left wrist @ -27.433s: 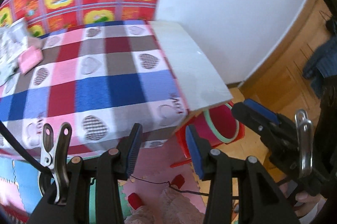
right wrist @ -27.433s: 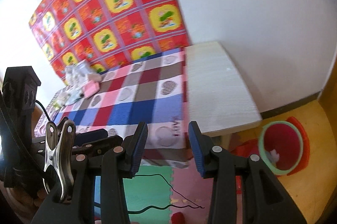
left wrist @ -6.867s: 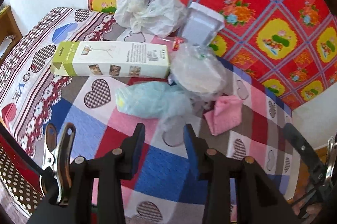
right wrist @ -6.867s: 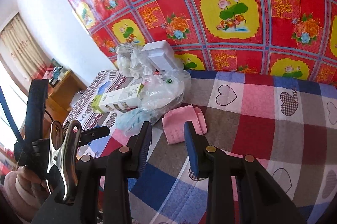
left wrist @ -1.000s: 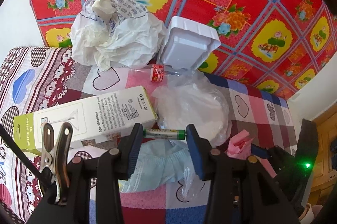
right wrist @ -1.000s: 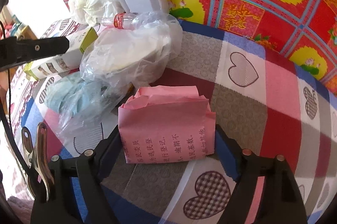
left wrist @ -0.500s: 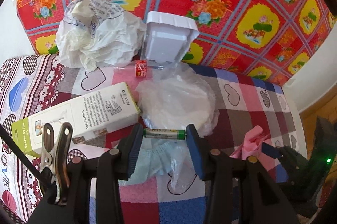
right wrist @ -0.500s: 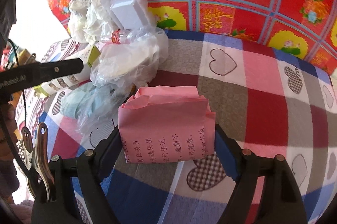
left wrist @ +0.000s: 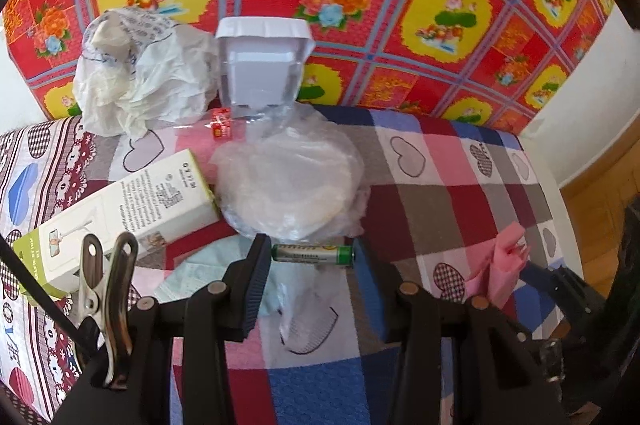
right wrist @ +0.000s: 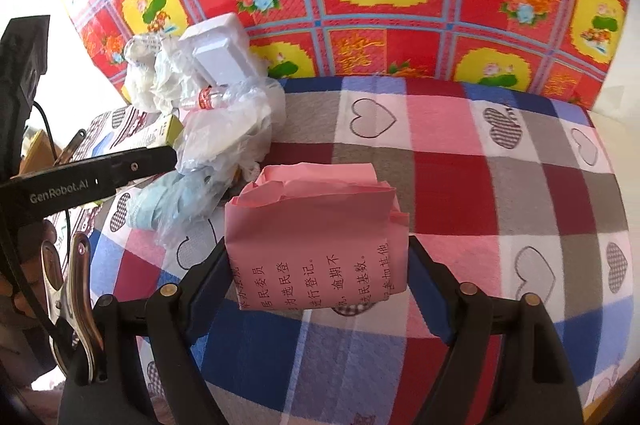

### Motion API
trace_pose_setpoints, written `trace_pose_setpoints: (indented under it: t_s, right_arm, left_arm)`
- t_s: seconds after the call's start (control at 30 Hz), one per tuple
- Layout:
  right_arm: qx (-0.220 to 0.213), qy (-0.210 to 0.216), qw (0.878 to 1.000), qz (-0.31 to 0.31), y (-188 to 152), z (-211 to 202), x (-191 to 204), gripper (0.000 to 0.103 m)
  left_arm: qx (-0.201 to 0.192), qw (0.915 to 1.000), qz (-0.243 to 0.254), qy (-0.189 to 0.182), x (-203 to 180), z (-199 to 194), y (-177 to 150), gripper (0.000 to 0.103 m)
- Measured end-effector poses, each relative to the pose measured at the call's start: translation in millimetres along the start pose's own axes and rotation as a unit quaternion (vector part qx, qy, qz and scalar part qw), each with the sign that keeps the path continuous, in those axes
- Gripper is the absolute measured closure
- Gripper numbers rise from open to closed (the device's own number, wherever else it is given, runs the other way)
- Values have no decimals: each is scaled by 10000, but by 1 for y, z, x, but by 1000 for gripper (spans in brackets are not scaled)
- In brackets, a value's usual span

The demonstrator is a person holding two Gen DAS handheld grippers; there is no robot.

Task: Collect trash
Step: 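Lift the green battery with the left tool while the right tool lifts the pink paper, then carry the battery and pink paper with both tools over the red bucket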

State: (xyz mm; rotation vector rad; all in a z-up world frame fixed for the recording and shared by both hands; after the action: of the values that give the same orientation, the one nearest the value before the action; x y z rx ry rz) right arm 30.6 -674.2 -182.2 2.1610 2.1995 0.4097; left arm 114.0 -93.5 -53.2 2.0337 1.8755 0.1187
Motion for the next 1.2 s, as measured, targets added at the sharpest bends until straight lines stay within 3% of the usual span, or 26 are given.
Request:
trace_pose_setpoints:
  t_s: [0.5,1.2]
  right_arm:
    - [-403,-96,9989,218,-23,-47,-27,20]
    - [-716,-169,9942,789,-74,-105,-101,20]
  left_arm:
    - [26,9995,314,80,-50,-5,-16,58]
    - [109,9963,852,12,-152,-9,-48,58]
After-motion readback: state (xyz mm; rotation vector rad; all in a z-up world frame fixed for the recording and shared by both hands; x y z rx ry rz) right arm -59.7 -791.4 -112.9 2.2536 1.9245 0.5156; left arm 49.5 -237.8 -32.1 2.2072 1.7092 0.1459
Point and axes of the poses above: each gripper's, at about its wrist camera, not at the fingertips, and z roughly the way its jaws point, x to its left, y to its top, the point moved 2 cm from there along z, roughly the way its jaws point, and after that the axes turned 11 degrees about x, right-handed, at the moved point
